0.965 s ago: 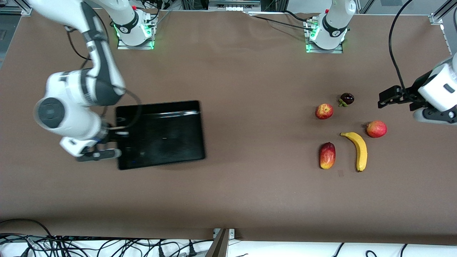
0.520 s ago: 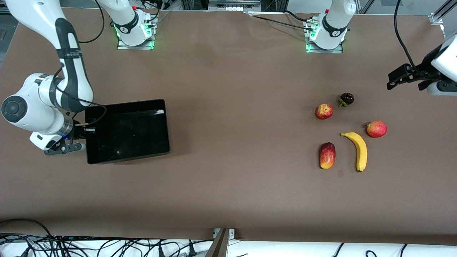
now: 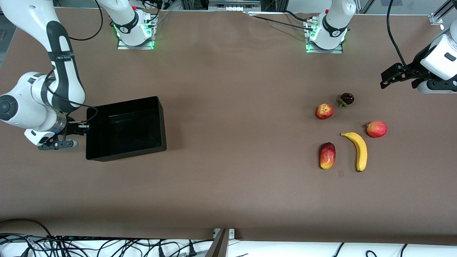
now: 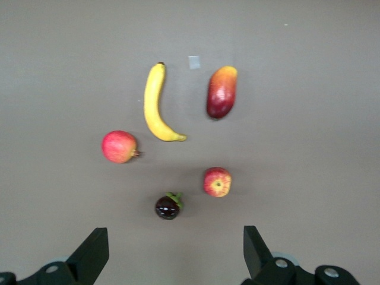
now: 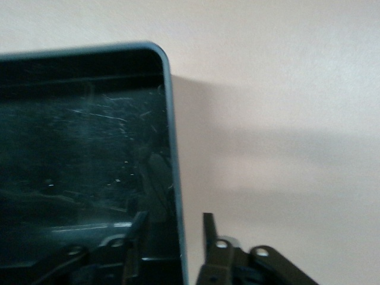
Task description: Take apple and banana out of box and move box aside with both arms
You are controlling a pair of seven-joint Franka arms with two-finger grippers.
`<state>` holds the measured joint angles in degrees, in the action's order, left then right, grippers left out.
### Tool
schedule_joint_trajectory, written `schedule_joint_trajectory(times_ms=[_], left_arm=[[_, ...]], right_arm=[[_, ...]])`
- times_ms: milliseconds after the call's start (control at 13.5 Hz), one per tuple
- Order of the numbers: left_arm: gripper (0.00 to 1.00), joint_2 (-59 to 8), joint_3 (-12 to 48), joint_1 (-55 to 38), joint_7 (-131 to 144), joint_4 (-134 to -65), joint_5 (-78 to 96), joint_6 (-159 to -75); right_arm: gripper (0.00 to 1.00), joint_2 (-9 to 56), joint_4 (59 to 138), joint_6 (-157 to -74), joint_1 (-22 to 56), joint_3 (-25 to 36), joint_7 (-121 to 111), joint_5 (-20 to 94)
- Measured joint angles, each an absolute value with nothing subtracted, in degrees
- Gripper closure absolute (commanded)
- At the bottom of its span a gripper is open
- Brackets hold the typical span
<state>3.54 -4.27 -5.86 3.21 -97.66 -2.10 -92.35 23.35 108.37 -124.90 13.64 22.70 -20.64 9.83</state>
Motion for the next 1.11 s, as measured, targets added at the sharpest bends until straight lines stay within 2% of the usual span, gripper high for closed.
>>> schedule_joint_trajectory(times_ms=[297, 446, 668, 891, 1114], left_arm=[[0.00, 1.8, -5.6, -5.8, 2.1, -97.6, -2.4, -93.2], [0.00, 1.1, -5.4, -5.9, 1.9, -97.5, -2.4, -93.6], [0.00, 1.0, -5.4, -5.9, 1.9, -97.3, -2.4, -93.4], [0.00, 1.0, -5.3, -5.9, 1.8, -97.2, -2.4, -93.3], [0.00, 1.0, -5.2, -5.9, 1.8, -97.0, -2.4, -93.3]], right_arm=[[0.00, 19.9, 96.5, -107.5, 15.0, 22.0, -17.4, 9.7], [0.00, 17.1, 92.7, -101.5, 17.2, 21.9, -13.3, 8.7], [0.00, 10.0, 92.5, -95.8, 19.0, 21.9, -10.5, 7.0], [0.00, 3.8, 95.2, -93.9, 19.0, 21.1, -10.3, 4.5], [0.00, 1.5, 97.1, -93.5, 18.3, 15.8, -5.7, 2.5]])
